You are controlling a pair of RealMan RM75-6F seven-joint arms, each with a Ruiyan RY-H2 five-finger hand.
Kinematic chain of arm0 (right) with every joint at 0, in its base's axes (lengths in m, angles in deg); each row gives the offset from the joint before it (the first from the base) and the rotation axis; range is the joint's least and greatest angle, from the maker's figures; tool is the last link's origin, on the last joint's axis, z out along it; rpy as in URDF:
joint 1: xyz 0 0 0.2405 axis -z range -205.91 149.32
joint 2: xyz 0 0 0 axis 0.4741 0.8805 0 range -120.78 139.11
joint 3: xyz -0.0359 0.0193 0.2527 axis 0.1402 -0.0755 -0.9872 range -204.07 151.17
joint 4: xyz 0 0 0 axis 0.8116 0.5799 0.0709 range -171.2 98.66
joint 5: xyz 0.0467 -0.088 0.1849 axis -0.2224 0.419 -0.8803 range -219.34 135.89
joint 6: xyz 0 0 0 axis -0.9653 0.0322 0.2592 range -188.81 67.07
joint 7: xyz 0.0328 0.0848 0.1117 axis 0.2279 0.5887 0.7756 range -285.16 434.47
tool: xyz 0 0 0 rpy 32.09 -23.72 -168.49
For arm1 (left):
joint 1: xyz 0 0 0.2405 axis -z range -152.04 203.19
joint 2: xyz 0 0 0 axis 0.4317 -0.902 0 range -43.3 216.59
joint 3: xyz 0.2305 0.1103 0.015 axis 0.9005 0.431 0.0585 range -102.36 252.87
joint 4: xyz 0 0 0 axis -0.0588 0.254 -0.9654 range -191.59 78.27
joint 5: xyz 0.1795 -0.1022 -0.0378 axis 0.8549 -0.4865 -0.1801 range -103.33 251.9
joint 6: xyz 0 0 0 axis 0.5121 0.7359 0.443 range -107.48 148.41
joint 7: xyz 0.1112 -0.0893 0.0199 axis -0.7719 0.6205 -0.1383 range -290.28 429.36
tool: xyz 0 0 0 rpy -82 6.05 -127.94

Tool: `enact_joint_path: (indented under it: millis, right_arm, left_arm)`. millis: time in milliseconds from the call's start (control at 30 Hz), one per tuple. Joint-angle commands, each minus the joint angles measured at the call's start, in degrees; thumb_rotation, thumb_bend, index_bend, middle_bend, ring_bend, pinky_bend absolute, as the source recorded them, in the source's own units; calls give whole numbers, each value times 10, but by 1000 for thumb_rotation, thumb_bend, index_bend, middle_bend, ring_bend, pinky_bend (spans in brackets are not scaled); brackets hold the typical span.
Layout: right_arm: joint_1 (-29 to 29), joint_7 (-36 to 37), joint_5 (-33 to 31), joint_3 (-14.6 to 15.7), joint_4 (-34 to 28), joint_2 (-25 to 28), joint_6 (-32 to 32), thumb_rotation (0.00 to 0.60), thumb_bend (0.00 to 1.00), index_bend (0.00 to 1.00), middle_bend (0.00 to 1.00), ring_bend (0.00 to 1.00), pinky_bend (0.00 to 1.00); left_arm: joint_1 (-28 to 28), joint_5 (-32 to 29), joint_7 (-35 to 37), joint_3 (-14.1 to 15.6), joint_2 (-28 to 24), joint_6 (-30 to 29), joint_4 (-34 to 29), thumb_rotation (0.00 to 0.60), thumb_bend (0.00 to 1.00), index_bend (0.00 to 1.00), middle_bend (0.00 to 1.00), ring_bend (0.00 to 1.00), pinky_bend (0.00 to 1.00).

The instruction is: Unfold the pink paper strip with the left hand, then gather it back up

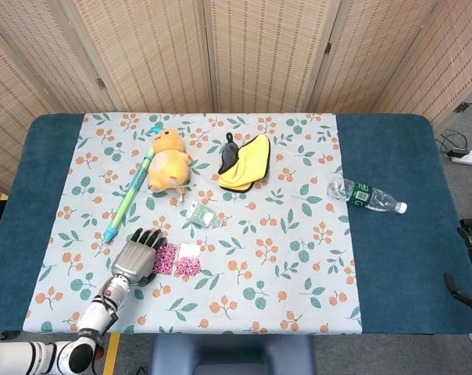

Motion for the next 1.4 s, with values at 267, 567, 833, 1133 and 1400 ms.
enact_joint_path:
  millis: [267,567,833,1133,1400]
  right_arm:
    - [0,-1,-2,0,0,0,2,600,398,0,0,0,0]
    - [1,1,-4,-1,1,0,3,600,397,0,0,0,0]
    - [0,3,-5,0,5,-2,5,600,397,0,0,0,0]
    - [1,7,-7,-1,8,-1,5,600,398,0,0,0,0]
    - [2,7,-5,-2,7,-2,2,600,397,0,0,0,0]
  left_arm:
    - [2,-9,-4,-4,-2,3,-9,536,352,114,0,0,0]
    - [11,-22,-14,-8,0,7,-28,536,352,85,0,0,0]
    - [22,-52,-22,-15,2,14,-22,535,352,98,0,0,0]
    - [30,-68,-24,-15,3,15,-22,535,352,181,0,0,0]
    - [27,-59,-16,-19,-2,-5,-34,534,352,245,0,0,0]
